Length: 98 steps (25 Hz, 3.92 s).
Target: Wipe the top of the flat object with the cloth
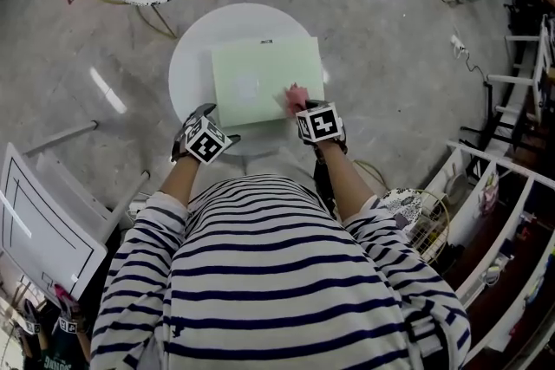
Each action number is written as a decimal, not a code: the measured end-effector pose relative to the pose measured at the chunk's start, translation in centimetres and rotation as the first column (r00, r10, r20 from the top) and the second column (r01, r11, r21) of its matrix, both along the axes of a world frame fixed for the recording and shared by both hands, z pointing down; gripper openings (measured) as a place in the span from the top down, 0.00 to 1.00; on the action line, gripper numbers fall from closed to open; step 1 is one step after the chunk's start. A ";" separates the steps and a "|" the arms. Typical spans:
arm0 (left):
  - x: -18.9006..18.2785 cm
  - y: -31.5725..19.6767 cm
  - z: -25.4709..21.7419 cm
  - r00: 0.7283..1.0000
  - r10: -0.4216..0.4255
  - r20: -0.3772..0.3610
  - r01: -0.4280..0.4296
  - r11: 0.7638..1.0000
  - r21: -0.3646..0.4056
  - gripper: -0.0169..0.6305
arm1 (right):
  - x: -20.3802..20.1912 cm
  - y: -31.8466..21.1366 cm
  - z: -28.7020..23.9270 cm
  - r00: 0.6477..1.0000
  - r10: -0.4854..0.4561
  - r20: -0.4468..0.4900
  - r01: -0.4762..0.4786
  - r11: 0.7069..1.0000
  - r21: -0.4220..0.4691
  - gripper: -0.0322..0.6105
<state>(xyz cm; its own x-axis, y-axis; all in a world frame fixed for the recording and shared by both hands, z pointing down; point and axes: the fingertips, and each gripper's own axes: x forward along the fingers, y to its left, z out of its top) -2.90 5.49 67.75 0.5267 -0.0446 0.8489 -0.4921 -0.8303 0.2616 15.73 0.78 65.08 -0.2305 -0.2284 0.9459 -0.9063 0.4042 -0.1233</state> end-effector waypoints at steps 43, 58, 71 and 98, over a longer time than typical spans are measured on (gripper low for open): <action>-3.2 1.5 -0.9 0.999 0.051 -0.018 -0.051 0.999 0.020 0.23 | -12.3 3.2 0.2 0.993 -0.082 0.087 0.086 0.996 -0.036 0.85; -6.0 1.5 -2.0 0.999 0.047 -0.009 -0.047 0.998 0.051 0.23 | -21.3 3.0 -0.2 0.963 -0.173 0.208 0.180 0.983 -0.017 0.85; -7.0 -0.9 -6.9 0.992 0.000 -0.128 0.019 0.989 0.148 0.23 | -25.8 0.5 -8.0 0.843 -0.142 0.518 0.079 0.987 0.142 0.85; -3.9 -5.4 -31.5 0.542 0.016 -0.840 0.267 0.945 0.190 0.94 | -14.5 -0.8 -29.6 0.775 -0.202 0.598 -0.329 0.679 0.656 0.85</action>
